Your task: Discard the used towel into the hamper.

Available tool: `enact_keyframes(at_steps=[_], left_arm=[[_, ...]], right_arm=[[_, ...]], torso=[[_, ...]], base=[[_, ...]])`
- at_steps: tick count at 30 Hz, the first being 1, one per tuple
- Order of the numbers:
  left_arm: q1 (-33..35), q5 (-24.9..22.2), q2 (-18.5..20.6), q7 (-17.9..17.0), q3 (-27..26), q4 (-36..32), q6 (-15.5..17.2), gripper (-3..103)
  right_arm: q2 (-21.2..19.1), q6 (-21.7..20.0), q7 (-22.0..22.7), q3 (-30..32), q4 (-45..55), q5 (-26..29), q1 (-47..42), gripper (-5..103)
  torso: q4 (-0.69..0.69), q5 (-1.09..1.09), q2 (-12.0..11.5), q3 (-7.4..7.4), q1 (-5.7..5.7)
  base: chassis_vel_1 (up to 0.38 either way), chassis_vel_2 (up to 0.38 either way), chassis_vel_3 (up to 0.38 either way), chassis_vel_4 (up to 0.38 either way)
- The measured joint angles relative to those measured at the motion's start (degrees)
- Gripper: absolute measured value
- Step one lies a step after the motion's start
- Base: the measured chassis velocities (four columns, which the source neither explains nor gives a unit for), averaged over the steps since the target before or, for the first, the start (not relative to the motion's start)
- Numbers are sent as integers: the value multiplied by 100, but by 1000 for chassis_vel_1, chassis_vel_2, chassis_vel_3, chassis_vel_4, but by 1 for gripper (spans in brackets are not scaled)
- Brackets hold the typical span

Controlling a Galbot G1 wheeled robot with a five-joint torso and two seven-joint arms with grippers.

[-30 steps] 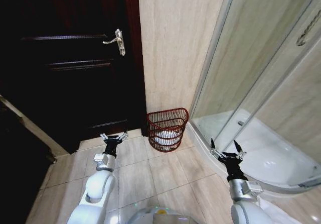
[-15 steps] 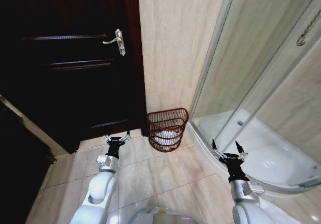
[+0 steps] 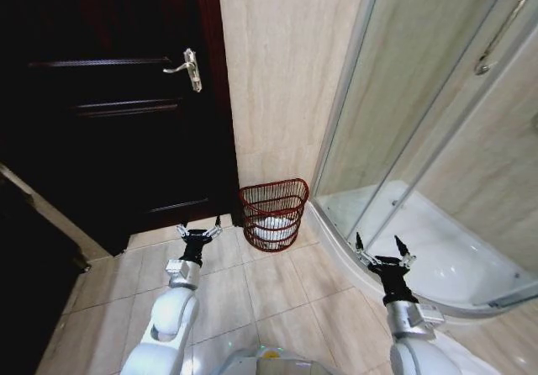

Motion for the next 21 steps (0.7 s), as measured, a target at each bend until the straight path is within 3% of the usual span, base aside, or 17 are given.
enact_keyframes(at_steps=[21], left_arm=[[41,189,-20,-150,272,18,-2,100]], right_arm=[[0,38,2,88,-3,192,-23,100]], torso=[[0,0,0,0,0]], base=[[-55,-139,-49,24]])
